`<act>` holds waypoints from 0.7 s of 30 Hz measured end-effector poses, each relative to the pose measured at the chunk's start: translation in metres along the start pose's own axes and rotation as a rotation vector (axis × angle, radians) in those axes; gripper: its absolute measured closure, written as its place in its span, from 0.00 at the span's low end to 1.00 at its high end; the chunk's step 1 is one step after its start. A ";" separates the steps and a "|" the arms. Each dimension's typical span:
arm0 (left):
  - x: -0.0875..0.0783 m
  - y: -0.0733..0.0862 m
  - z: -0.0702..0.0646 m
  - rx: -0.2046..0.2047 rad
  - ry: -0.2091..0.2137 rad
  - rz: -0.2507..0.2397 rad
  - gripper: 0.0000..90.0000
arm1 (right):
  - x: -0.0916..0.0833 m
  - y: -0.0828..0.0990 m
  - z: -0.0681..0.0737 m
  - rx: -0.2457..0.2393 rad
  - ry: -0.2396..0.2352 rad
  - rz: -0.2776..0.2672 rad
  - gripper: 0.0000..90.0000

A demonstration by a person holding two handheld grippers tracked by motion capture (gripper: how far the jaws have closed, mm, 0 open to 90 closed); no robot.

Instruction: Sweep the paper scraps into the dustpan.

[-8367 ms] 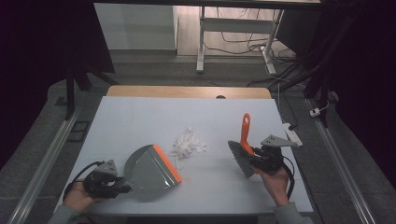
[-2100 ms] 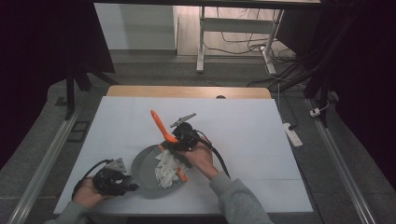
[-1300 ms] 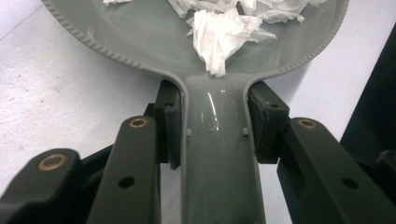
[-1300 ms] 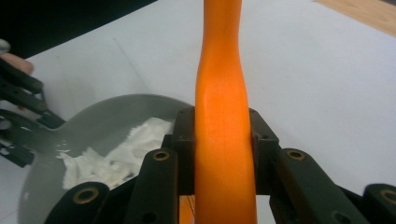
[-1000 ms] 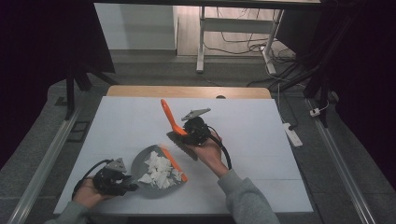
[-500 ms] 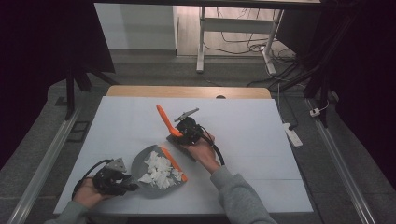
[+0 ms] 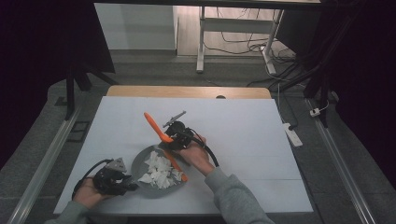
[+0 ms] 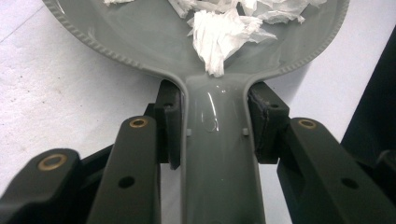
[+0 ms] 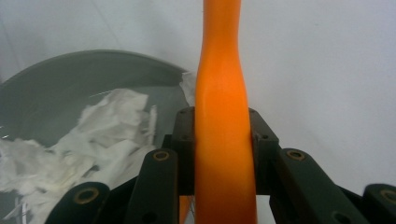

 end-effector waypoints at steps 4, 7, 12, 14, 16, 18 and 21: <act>0.000 0.000 0.000 0.000 0.000 0.000 0.68 | -0.004 0.002 0.012 -0.005 -0.055 -0.002 0.78; 0.000 0.000 0.000 0.000 0.000 -0.001 0.68 | -0.011 0.003 0.021 -0.047 -0.070 -0.016 0.78; 0.000 0.000 0.000 0.000 -0.002 -0.001 0.68 | -0.032 -0.001 0.021 -0.033 -0.071 -0.083 0.78; 0.000 0.000 0.000 0.000 -0.002 -0.001 0.68 | -0.039 -0.001 0.017 -0.029 -0.063 -0.102 0.78; 0.000 0.000 0.000 0.001 -0.002 -0.001 0.68 | -0.045 -0.001 0.013 -0.021 -0.057 -0.118 0.78; 0.000 0.000 0.000 0.001 -0.002 -0.001 0.68 | -0.050 0.000 0.009 -0.014 -0.050 -0.132 0.78; 0.000 0.000 0.000 0.001 -0.002 -0.001 0.68 | -0.057 0.003 0.001 0.004 -0.030 -0.155 0.78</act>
Point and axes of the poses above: each handheld gripper's, and its own axes: x roughly forward along the jaws, y roughly out of its underside, z roughly to its left, the point moved 7 cm from there along x, roughly forward along the jaws
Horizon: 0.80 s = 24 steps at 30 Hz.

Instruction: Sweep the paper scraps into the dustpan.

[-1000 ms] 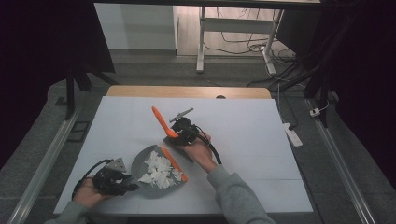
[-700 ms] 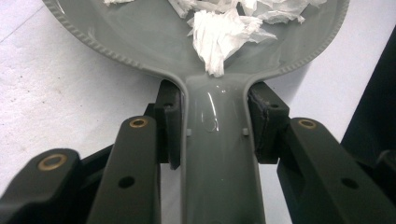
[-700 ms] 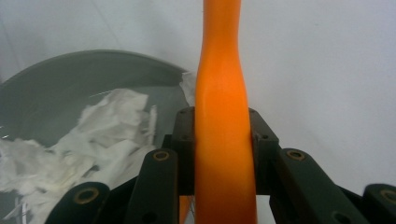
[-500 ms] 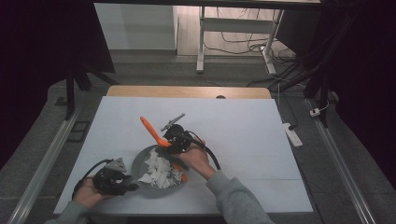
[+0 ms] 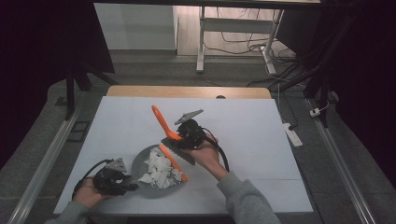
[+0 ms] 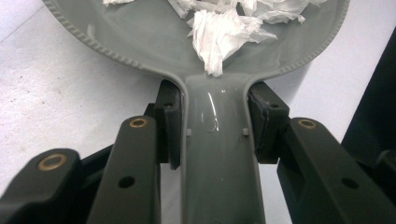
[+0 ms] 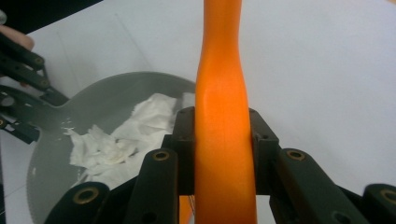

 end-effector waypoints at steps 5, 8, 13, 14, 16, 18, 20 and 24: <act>0.000 0.000 0.000 -0.001 -0.002 0.000 0.68 | -0.005 0.009 -0.017 0.054 0.049 -0.006 0.78; 0.001 0.000 0.000 0.000 0.000 0.000 0.68 | -0.002 0.016 -0.023 0.078 0.062 0.000 0.78; 0.001 -0.001 0.000 -0.001 0.000 -0.001 0.68 | 0.012 0.026 -0.024 0.088 0.070 0.028 0.78; 0.001 -0.001 0.000 -0.001 0.000 0.000 0.69 | 0.015 0.027 -0.023 0.089 0.067 0.034 0.78; 0.001 -0.001 0.000 -0.001 -0.001 0.000 0.68 | 0.022 0.029 -0.019 0.091 0.060 0.043 0.78; 0.001 -0.001 0.000 -0.001 0.000 0.000 0.68 | 0.026 0.028 -0.013 0.088 0.046 0.039 0.78; 0.001 -0.001 0.000 -0.002 0.000 0.000 0.68 | 0.030 0.025 -0.005 0.083 0.028 0.030 0.78; 0.001 -0.001 0.000 -0.001 0.000 0.001 0.68 | 0.039 0.022 0.014 0.056 -0.013 0.034 0.78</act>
Point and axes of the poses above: each handheld gripper's, and its own axes: x roughly forward along the jaws, y roughly out of its underside, z roughly to its left, the point moved 7 cm from there along x, roughly forward along the jaws
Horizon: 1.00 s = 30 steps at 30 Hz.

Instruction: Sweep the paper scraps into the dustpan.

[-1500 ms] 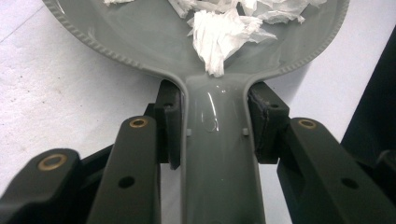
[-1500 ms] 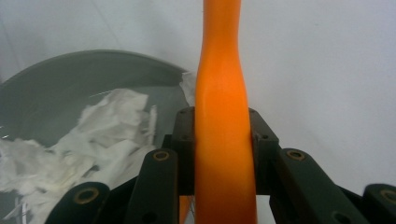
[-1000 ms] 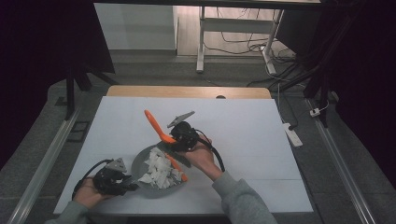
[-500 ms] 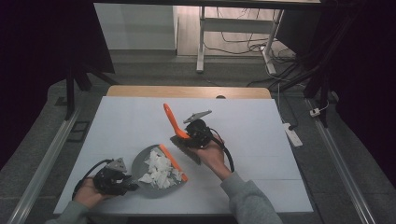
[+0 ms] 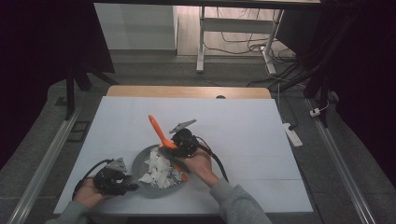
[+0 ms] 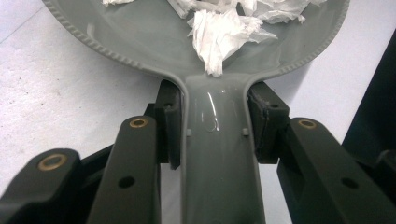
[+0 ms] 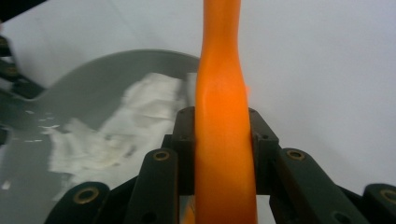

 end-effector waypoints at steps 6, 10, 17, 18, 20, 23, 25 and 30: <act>0.000 0.000 0.000 0.000 0.000 -0.001 0.68 | -0.001 -0.009 0.023 0.001 -0.073 -0.040 0.78; 0.000 0.000 0.000 -0.001 -0.001 -0.002 0.68 | -0.007 -0.013 0.026 -0.001 -0.080 -0.066 0.78; 0.001 0.000 0.000 -0.001 -0.001 -0.008 0.68 | -0.023 -0.015 0.008 0.022 -0.033 -0.103 0.78; 0.001 0.000 0.000 -0.001 -0.001 -0.009 0.68 | -0.026 -0.015 0.006 0.026 -0.028 -0.107 0.78; 0.001 0.000 0.000 -0.002 -0.001 -0.010 0.69 | -0.031 -0.015 0.001 0.031 -0.015 -0.116 0.78; 0.001 0.000 0.000 -0.003 -0.001 -0.011 0.69 | -0.037 -0.014 -0.004 0.040 -0.005 -0.125 0.78; 0.001 0.000 0.000 -0.003 -0.001 -0.011 0.68 | -0.040 -0.012 -0.007 0.045 0.000 -0.127 0.78; 0.001 0.000 0.000 -0.005 0.004 -0.011 0.69 | -0.044 -0.008 -0.012 0.051 0.006 -0.133 0.78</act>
Point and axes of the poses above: each handheld gripper's, and its own axes: x roughly forward along the jaws, y roughly out of its underside, z roughly to its left, the point moved 7 cm from there along x, roughly forward along the jaws
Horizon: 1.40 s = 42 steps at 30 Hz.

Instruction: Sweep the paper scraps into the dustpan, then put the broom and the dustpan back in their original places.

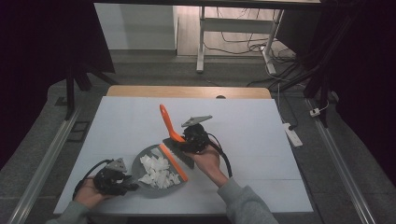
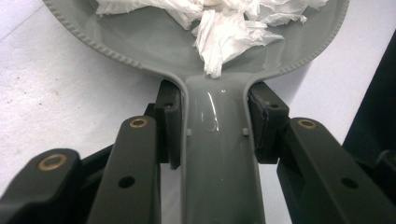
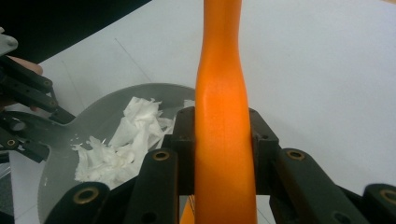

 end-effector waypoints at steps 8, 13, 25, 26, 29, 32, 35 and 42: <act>-0.002 -0.001 0.000 -0.010 -0.005 -0.012 0.69 | -0.008 0.003 -0.006 0.010 0.008 -0.013 0.78; -0.004 -0.002 0.001 -0.021 -0.009 -0.037 0.69 | -0.013 0.003 -0.008 0.006 0.012 -0.025 0.78; -0.009 -0.006 0.004 -0.062 -0.030 -0.084 0.69 | -0.038 0.007 -0.021 0.022 0.034 -0.072 0.78; -0.009 -0.006 0.004 -0.065 -0.033 -0.087 0.69 | -0.040 0.008 -0.022 0.024 0.036 -0.074 0.78; -0.011 -0.007 0.005 -0.080 -0.036 -0.095 0.69 | -0.048 0.010 -0.026 0.024 0.045 -0.088 0.78; -0.010 -0.007 0.006 -0.087 -0.044 -0.092 0.69 | -0.057 0.013 -0.029 0.020 0.053 -0.101 0.78; -0.011 -0.008 0.007 -0.093 -0.055 -0.102 0.69 | -0.067 0.016 -0.033 0.014 0.060 -0.113 0.78; -0.014 -0.010 0.010 -0.120 -0.086 -0.123 0.69 | -0.084 0.022 -0.041 0.024 0.073 -0.137 0.78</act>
Point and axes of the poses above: each handheld gripper's, and its own axes: x roughly forward along the jaws, y roughly out of its underside, z roughly to its left, the point moved 7 cm from there along x, roughly forward along the jaws
